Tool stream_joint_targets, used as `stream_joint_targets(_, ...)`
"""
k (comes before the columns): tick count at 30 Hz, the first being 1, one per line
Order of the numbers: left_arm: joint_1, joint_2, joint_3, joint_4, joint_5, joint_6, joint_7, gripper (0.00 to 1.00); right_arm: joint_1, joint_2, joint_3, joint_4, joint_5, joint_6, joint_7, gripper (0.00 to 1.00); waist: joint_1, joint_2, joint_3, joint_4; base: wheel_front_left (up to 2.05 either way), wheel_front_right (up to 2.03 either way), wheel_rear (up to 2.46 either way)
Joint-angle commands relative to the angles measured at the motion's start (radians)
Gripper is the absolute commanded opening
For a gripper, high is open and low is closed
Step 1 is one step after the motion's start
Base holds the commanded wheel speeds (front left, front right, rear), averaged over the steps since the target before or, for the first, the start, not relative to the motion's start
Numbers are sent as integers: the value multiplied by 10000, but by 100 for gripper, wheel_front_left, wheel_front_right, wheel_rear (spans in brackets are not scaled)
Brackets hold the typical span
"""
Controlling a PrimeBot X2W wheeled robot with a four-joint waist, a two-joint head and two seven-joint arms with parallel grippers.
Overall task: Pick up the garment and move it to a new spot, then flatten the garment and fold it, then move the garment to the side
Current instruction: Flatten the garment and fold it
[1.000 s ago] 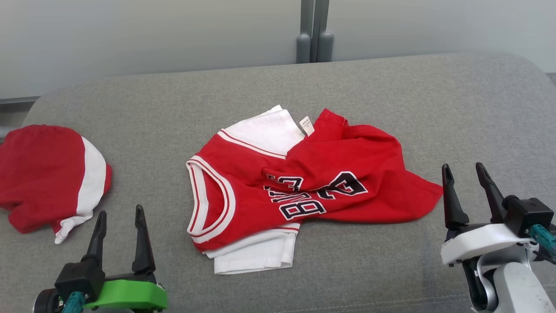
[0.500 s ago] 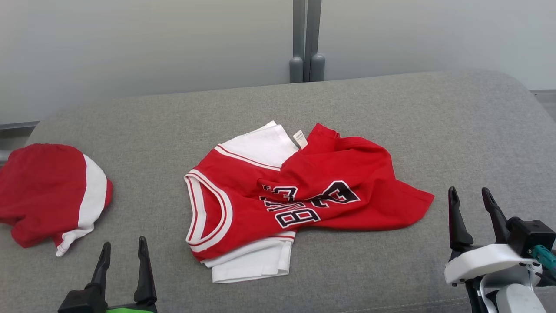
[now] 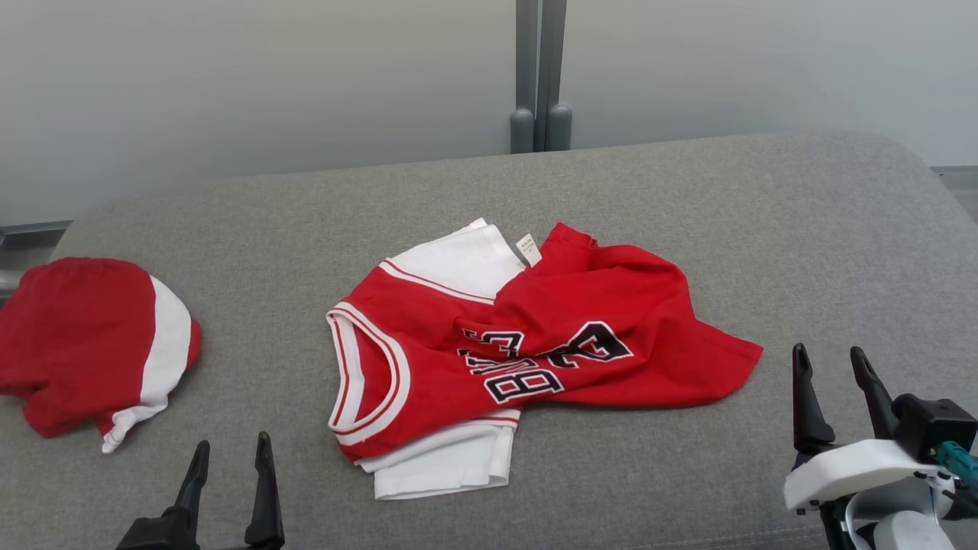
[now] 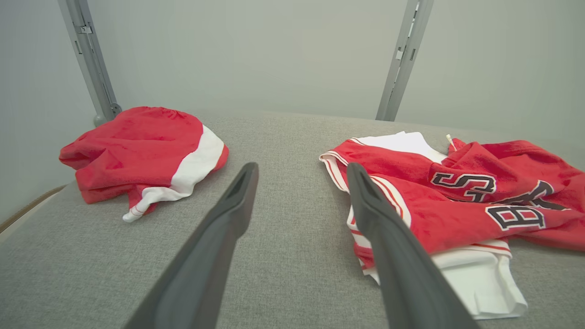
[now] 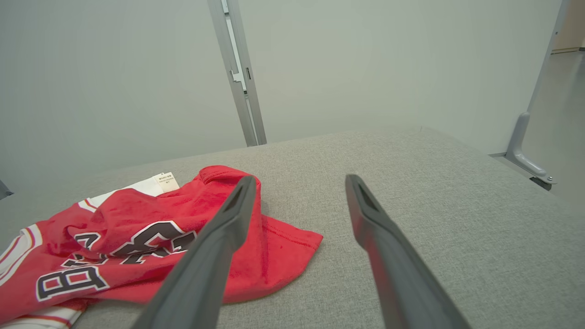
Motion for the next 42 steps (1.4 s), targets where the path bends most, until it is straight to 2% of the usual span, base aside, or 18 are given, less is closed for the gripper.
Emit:
stream_joint_targets(1, -94, 106, -58, 96, -103, -88, -2, 100, 71, -3, 32, 67, -33, -3, 25, 100, 0, -1, 7, 16, 0, 0, 0)
stream_joint_targets(42, -395, 211, -275, -122, 872, 18, 0, 100, -130, 1, 369, 259, -102, -3, 5, 100, 0, -1, 35, -7, 0, 0, 0)
